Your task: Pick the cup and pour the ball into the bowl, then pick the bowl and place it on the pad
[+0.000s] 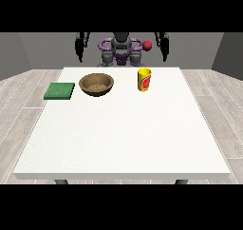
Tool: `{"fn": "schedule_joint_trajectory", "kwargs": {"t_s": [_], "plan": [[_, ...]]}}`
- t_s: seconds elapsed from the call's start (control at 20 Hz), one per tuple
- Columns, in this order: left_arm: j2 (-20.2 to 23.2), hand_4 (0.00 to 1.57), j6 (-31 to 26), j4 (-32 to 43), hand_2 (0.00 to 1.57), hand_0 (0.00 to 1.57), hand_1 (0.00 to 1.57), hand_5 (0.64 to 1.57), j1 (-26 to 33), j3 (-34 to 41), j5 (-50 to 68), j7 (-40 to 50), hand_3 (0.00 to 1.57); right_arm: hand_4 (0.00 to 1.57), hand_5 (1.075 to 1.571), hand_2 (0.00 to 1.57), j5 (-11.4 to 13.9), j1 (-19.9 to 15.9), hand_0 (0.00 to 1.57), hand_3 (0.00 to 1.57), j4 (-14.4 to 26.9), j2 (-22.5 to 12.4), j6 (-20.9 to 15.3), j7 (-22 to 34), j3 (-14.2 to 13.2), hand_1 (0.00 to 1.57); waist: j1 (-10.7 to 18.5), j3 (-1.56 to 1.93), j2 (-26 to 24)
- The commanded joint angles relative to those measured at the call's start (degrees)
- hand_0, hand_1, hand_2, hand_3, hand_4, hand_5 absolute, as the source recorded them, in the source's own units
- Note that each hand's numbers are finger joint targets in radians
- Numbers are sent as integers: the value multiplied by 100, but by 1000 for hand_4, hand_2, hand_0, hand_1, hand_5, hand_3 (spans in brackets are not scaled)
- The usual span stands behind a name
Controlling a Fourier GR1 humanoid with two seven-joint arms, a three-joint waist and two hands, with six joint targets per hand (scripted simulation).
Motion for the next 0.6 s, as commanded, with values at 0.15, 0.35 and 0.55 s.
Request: {"fn": "schedule_joint_trajectory", "kwargs": {"t_s": [0.15, 0.35, 0.55], "plan": [[182, 0, -57, -497, 0, 0, 0, 1557, -94, 50, 72, 455, 0, 0, 1569, 0, -38, -82, 0, 0, -502, -187, 10, 446, -71, 0, -19, -44, -1330], [-10, 0, -140, -871, 0, 0, 0, 1558, -372, 538, 1052, 1041, 0, 0, 1569, 0, -1295, 180, 0, 0, -399, -749, 765, 467, -1116, 0, -114, -46, -1265], [371, 0, -425, -921, 0, 0, 0, 1552, -169, 1037, 1358, 809, 0, 0, 1570, 0, -1598, 69, 0, 0, -859, -916, 948, 816, -1312, 0, -105, -54, -880]]}}
